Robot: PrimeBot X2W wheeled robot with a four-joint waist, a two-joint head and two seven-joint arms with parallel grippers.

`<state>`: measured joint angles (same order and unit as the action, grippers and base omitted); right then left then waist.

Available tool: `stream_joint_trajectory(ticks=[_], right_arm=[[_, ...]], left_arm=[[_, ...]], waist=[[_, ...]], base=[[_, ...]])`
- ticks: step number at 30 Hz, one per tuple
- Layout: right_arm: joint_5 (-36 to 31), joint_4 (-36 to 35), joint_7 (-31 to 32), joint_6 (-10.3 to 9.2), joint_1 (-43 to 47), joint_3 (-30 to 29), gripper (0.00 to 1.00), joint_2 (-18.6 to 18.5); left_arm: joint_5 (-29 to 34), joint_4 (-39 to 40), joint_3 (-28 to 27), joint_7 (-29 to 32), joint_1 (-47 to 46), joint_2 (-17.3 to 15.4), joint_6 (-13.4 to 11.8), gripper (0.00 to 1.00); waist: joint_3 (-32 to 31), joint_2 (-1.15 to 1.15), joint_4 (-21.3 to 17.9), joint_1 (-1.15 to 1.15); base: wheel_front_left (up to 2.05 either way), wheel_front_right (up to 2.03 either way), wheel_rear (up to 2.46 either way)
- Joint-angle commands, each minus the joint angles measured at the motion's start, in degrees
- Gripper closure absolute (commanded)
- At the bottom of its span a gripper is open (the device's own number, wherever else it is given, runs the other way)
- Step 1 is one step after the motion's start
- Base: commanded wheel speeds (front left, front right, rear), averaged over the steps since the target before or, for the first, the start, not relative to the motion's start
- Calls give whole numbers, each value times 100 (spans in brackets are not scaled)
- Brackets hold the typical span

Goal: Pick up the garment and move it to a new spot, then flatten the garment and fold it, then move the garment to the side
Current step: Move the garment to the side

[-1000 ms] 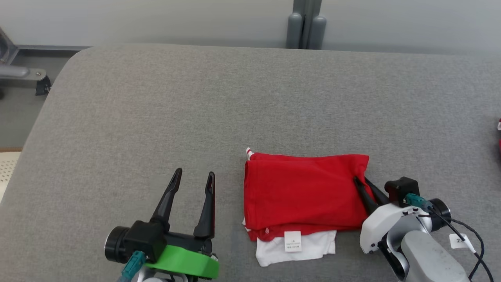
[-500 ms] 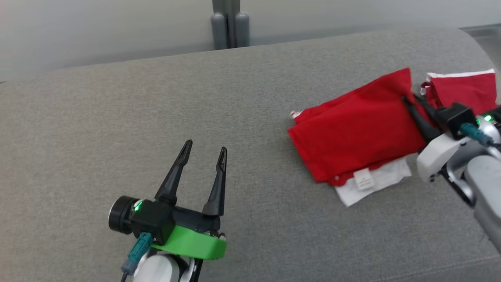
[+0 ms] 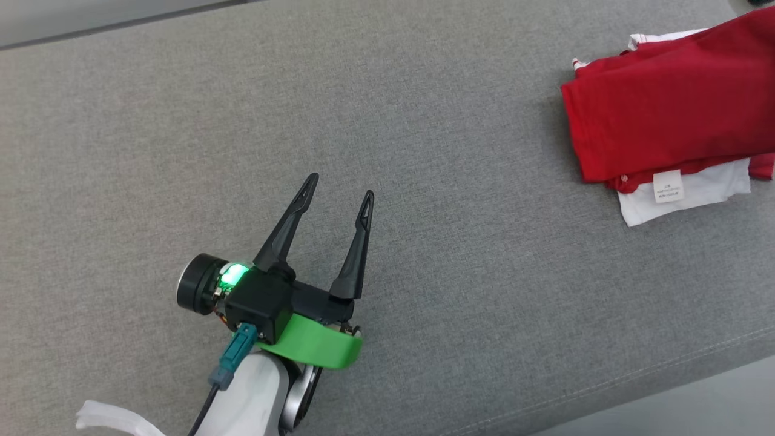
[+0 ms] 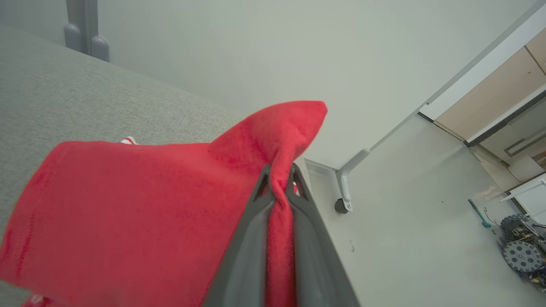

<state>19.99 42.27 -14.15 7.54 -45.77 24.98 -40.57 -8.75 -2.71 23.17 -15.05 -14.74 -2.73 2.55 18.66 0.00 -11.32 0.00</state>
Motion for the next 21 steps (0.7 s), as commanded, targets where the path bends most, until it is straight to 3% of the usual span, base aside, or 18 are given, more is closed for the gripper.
stream_joint_trajectory(ticks=[1,13,14,15,21], right_arm=[[15,158,-48,-11,-158,-48,100,-65],[-148,1289,-104,-11,-620,-787,98,-146],[-203,1336,-103,-11,-595,-862,60,-117],[-225,1437,-102,-11,-545,-932,0,-60],[-350,1822,-103,-11,-580,-987,0,191]], left_arm=[[77,-8,-25,-15,-124,-35,24,0],[538,117,36,-14,-273,-54,54,0],[511,139,21,-15,-262,-48,38,0],[492,156,15,-15,-262,-44,34,0],[451,149,-24,-15,-245,-36,23,0]], waist=[[447,0,-86,0],[954,0,263,0],[975,0,279,0],[999,0,291,0],[928,0,332,0]], base=[[0,0,0],[0,0,0],[0,0,0],[0,0,0],[0,0,0]])
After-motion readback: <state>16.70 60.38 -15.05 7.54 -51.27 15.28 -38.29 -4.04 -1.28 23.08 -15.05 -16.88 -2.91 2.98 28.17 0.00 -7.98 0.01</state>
